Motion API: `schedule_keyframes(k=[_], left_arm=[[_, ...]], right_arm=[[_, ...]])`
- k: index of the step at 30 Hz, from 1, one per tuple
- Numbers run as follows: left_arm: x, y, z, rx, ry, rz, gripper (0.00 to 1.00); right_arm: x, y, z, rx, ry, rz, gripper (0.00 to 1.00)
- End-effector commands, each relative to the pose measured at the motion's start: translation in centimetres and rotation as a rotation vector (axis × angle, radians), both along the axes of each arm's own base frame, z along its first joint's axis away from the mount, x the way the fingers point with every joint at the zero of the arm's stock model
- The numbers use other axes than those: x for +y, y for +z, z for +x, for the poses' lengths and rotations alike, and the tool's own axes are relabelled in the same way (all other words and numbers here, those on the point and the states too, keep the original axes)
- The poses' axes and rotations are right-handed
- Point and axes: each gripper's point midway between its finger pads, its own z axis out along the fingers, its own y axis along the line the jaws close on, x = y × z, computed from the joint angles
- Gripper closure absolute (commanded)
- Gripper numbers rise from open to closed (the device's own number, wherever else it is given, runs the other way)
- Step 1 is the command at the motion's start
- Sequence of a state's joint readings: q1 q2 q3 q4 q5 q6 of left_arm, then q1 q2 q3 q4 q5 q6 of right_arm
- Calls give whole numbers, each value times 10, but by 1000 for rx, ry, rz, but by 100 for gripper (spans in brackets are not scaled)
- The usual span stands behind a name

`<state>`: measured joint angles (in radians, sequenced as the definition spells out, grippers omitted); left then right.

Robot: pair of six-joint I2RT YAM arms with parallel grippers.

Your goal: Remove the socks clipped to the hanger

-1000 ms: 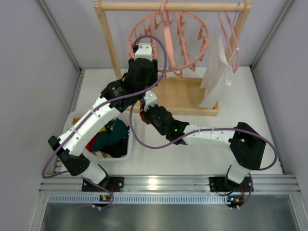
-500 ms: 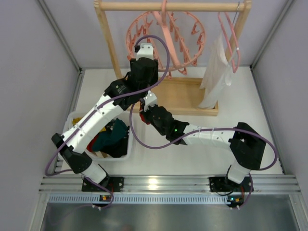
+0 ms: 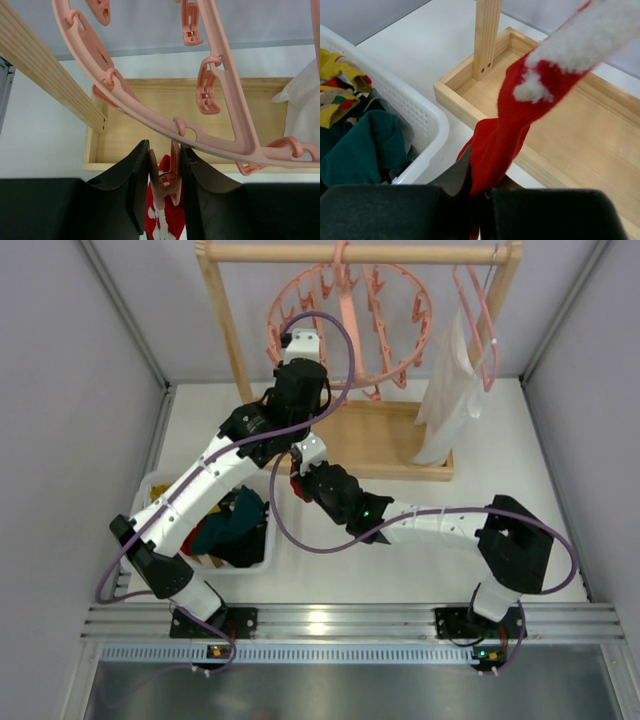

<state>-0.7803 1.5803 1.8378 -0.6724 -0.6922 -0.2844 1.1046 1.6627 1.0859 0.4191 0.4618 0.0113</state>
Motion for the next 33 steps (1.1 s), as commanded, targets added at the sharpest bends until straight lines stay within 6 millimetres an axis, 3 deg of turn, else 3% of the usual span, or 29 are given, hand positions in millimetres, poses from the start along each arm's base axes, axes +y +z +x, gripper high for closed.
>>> schedule_keyframes(k=[1,3,5,6,7,10,11,12,14,16,21,22,24,26,27,28,30,31,33], left_arm=[[2,23,4,-54,20,-46,76],[3,24,3,-56,19,-47,77],[4,25,4,-58,21,-49,78],[4,24,4,-57,21,-48,79],[3,25,4,-57,20,-52,79],[1,27,3,-57,8,-66,76],[0,28,2,-56,0,-71,74],[1,32,0,-62,-4,-82,71],[2,35,-2,-66,-10,-93,65],[6,41,-7,-77,-11,-107,50],[16,59,-19,-107,-19,-141,28],[18,62,-22,-113,-26,-144,23],[24,71,-32,-128,-40,-167,2],[33,84,-46,-152,-60,-204,2],[36,83,-50,-151,-64,-207,2],[41,85,-55,-157,-60,-213,2],[60,98,-70,-195,-44,-241,2],[69,97,-74,-202,-21,-238,2],[88,108,-89,-238,1,-265,2]], right_arm=[[-4,4,-19,6,29,45,100],[-10,5,-27,6,40,59,100],[-17,-7,-36,16,63,44,100],[-21,-1,-40,10,66,60,100],[-26,-11,-44,24,68,47,100],[-40,-2,-50,23,65,79,100],[-46,-7,-53,30,62,71,100],[-53,3,-56,22,63,95,100],[-59,2,-61,29,77,95,100],[-64,10,-68,26,102,106,100],[-65,30,-84,21,199,140,100],[-64,33,-86,20,215,142,100],[-57,40,-94,17,281,149,100],[-45,53,-105,-2,394,153,100],[-38,53,-111,-5,444,144,100],[-27,65,-124,-26,545,151,100],[-11,63,-133,-8,632,128,100],[-2,77,-133,-50,670,127,100],[17,69,-139,-32,752,106,100]])
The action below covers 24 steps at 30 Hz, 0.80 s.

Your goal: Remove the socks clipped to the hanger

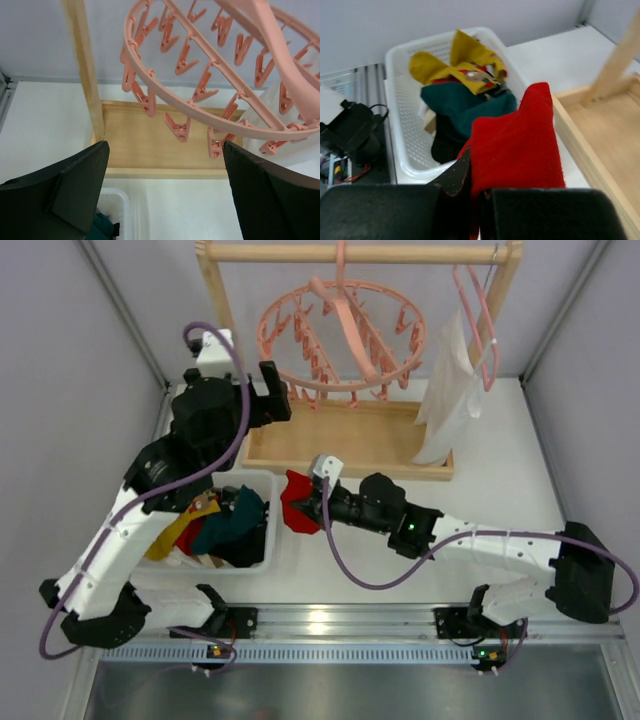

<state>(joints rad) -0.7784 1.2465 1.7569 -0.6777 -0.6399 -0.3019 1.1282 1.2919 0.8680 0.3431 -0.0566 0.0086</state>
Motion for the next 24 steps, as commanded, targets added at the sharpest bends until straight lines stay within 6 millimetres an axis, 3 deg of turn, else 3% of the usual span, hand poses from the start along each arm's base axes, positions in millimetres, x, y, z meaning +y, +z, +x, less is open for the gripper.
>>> schedule_keyframes(k=[1,2,3,4,5,6,7,8,9,10,11,12,14,15,17,18,20,21,22,24], left_arm=[[32,21,-21,-70,54,-68,2],[40,23,-24,-78,72,-71,2],[45,24,-28,-86,81,-73,2],[53,26,-33,-97,91,-76,2],[60,28,-36,-103,117,-74,2],[66,26,-38,-103,132,-65,2],[74,29,-43,-112,150,-70,2],[79,29,-45,-115,162,-67,2],[85,29,-47,-118,185,-65,1],[91,29,-51,-124,196,-70,1],[94,28,-53,-125,205,-68,2],[99,25,-54,-123,224,-55,1],[106,23,-58,-119,239,-45,2],[108,21,-59,-114,248,-34,2],[112,16,-61,-98,256,-14,2],[113,14,-61,-92,262,-7,2],[116,11,-63,-91,271,-5,2],[118,10,-64,-92,277,-5,1],[119,9,-64,-89,286,2,2],[120,8,-64,-90,287,-3,2]], right_arm=[[40,37,-22,-74,232,46,100],[53,22,-22,-57,272,16,100],[61,21,-23,-55,296,13,100],[71,35,-23,-70,323,37,100],[86,18,-26,-46,378,12,100],[94,15,-27,-32,401,2,100],[105,31,-27,-43,433,28,100],[119,9,-25,-13,449,-9,100],[127,4,-24,-5,454,-20,100],[138,14,-21,0,454,-9,99],[149,-8,-15,35,453,-42,98],[157,-2,-13,43,456,-28,96],[169,-28,-14,85,482,-67,94],[172,-33,-12,93,480,-79,85],[178,-43,-9,111,459,-111,57],[180,-41,-6,106,450,-109,46],[177,-35,-1,105,409,-116,33],[172,-36,1,99,391,-123,17],[165,-17,4,68,358,-102,15],[151,-16,8,41,309,-120,11]])
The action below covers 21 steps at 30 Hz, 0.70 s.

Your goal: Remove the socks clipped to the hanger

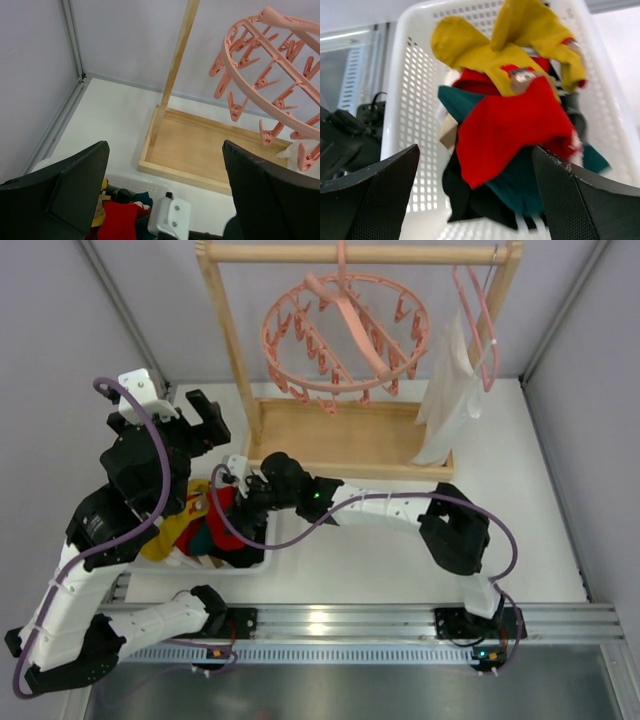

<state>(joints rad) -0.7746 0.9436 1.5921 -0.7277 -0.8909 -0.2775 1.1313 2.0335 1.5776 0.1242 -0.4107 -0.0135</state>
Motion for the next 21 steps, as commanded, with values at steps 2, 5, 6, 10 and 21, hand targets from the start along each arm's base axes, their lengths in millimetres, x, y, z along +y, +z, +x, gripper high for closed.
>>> schedule_keyframes(k=[2,5,6,10,21], left_arm=[[9,-1,-3,-1,32,8,2],[1,-12,3,23,24,19,2],[-3,-16,6,34,19,25,2],[-18,-33,14,72,-15,20,2],[-5,-136,17,274,-27,29,2]], right_arm=[[-36,91,9,-143,-138,121,8],[-81,108,19,-171,-261,151,0],[-98,91,24,-164,-329,116,0],[-181,109,43,-164,-596,128,1],[-399,99,58,-132,-1270,-14,1]])
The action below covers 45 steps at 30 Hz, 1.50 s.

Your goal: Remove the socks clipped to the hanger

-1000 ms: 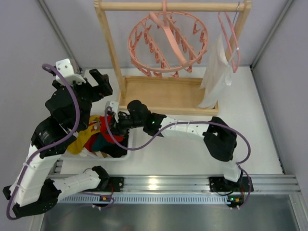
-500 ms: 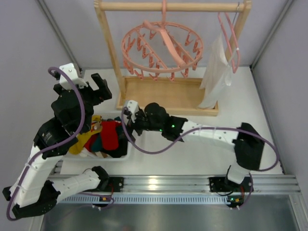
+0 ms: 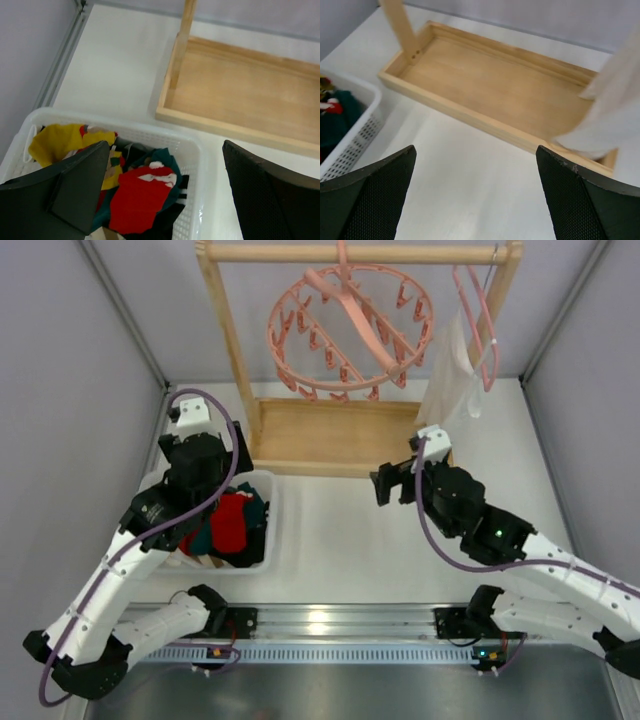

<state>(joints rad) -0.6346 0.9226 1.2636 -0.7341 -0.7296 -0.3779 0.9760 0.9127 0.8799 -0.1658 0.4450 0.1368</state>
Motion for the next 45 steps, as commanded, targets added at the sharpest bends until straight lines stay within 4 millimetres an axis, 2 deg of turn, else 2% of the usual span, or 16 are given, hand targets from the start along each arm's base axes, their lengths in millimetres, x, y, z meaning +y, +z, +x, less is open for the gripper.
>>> schedule_keyframes(k=[1,2,4,5,6,8,10,13,18,22,25,34,45], left_arm=[[8,-19,-10,41,-14,-36,2],[13,-30,-11,63,-3,-17,2],[25,-38,-17,80,22,-1,2],[30,-47,-19,98,30,21,2],[40,-48,-23,85,58,15,1],[44,-55,-28,85,72,0,2],[47,-52,-33,58,78,-20,2],[48,-45,-40,34,50,-17,2],[54,-39,-52,-17,40,-35,1],[55,-49,-56,-25,36,-51,1],[51,-58,-55,-20,22,-62,1],[53,-65,-56,-15,43,-77,2],[53,-67,-55,-13,56,-89,2]], right_arm=[[-79,-1,1,31,-278,-41,0],[-94,-5,-3,47,-307,-77,1],[-122,11,-7,24,-382,-58,1],[-133,13,-10,22,-403,-68,1],[-147,17,-13,23,-437,-80,1],[-165,29,-21,1,-471,-62,0],[-182,32,-29,-5,-507,-74,1],[-197,33,-40,1,-535,-59,1],[-211,29,-50,-17,-564,-6,1],[-223,27,-51,-19,-625,-27,1],[-222,22,-50,-12,-627,-55,1],[-218,6,-47,15,-628,-72,1],[-218,7,-51,12,-601,-51,1]])
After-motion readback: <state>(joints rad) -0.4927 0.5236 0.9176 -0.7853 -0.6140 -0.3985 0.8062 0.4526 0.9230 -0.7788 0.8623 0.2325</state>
